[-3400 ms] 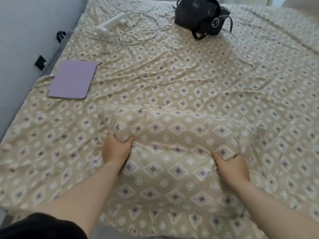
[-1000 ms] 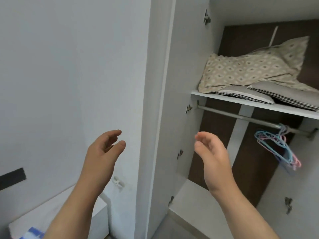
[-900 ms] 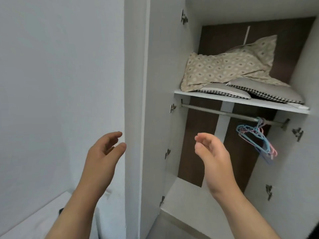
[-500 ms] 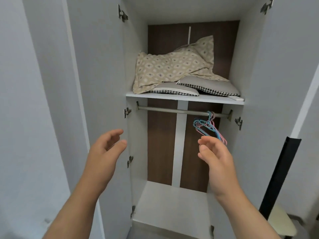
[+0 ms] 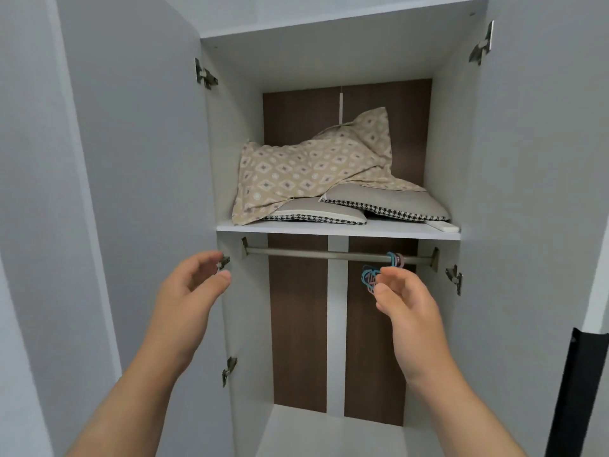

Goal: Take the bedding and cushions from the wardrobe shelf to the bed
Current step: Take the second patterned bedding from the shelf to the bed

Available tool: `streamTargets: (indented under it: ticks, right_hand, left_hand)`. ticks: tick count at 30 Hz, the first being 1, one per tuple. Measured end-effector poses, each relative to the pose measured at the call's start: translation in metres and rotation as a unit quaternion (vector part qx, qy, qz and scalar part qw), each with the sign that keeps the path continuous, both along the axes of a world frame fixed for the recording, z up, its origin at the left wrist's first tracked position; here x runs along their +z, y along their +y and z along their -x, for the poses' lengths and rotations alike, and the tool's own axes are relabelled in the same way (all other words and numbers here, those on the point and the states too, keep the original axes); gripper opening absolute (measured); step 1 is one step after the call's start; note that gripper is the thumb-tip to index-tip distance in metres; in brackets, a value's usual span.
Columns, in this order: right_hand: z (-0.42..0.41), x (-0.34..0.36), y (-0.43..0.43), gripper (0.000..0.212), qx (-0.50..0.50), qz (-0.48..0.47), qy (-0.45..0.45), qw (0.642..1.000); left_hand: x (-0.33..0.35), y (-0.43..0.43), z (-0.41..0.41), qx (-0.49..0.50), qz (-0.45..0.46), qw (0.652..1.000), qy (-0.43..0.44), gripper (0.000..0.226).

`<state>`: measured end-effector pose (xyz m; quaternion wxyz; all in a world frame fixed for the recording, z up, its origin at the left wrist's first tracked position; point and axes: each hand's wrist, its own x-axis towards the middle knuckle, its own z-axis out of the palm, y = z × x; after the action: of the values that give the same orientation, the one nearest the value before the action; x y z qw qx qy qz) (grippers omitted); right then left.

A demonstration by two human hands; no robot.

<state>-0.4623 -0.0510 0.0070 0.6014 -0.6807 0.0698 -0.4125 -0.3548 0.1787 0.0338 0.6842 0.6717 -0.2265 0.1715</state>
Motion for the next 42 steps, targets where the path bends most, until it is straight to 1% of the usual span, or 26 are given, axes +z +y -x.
streamTargets:
  ticks: [6,11,14,16,20,21,23,25,29,32,35,37,39,40,42]
  right_hand:
    - [-0.064,0.009,-0.029,0.026,-0.044,0.032,0.011,0.998]
    - [-0.145,0.019,-0.056,0.026,-0.078,0.068,0.025,0.994]
    - [-0.198,0.033,-0.07,0.026,-0.097,0.078,0.028,0.992]
    - [-0.234,0.041,-0.077,0.026,-0.118,0.092,0.032,0.988]
    - [-0.29,0.062,-0.093,0.028,-0.148,0.134,0.047,0.979]
    - [-0.298,0.066,-0.098,0.029,-0.153,0.141,0.049,0.977]
    - [-0.316,0.076,-0.109,0.03,-0.165,0.162,0.052,0.971]
    - [-0.338,0.086,-0.123,0.033,-0.184,0.184,0.053,0.964]
    - [-0.382,0.113,-0.159,0.042,-0.22,0.224,0.07,0.947]
    - [-0.413,0.137,-0.194,0.05,-0.242,0.248,0.075,0.935]
    - [-0.446,0.163,-0.233,0.058,-0.261,0.264,0.087,0.925]
    - [-0.47,0.183,-0.263,0.064,-0.27,0.281,0.111,0.914]
    - [-0.494,0.202,-0.295,0.068,-0.283,0.295,0.139,0.902]
    - [-0.506,0.211,-0.312,0.069,-0.29,0.301,0.155,0.895]
    - [-0.528,0.223,-0.34,0.07,-0.306,0.311,0.197,0.878]
  left_hand:
    - [0.003,-0.046,-0.081,-0.044,0.023,0.999,-0.005,0.025]
    - [0.006,-0.071,-0.177,-0.072,0.06,0.996,-0.001,0.023]
    - [0.018,-0.089,-0.238,-0.078,0.063,0.995,-0.007,0.023]
    - [0.03,-0.102,-0.276,-0.091,0.062,0.994,-0.01,0.026]
    - [0.059,-0.134,-0.334,-0.09,0.056,0.994,-0.021,0.046]
    - [0.064,-0.14,-0.342,-0.088,0.06,0.994,-0.026,0.048]
    - [0.071,-0.154,-0.362,-0.078,0.062,0.994,-0.035,0.045]
    - [0.076,-0.167,-0.383,-0.063,0.052,0.996,-0.039,0.045]
    - [0.094,-0.189,-0.422,-0.024,0.031,0.999,-0.032,0.054]
    - [0.111,-0.207,-0.449,0.033,-0.013,0.999,-0.035,0.07]
    - [0.136,-0.235,-0.477,0.054,-0.047,0.997,-0.017,0.086]
    - [0.154,-0.257,-0.503,0.083,-0.075,0.994,-0.002,0.091]
    - [0.171,-0.279,-0.532,0.132,-0.114,0.984,0.022,0.095]
    - [0.177,-0.289,-0.55,0.165,-0.14,0.976,0.039,0.101]
    - [0.183,-0.303,-0.585,0.231,-0.201,0.949,0.072,0.113]
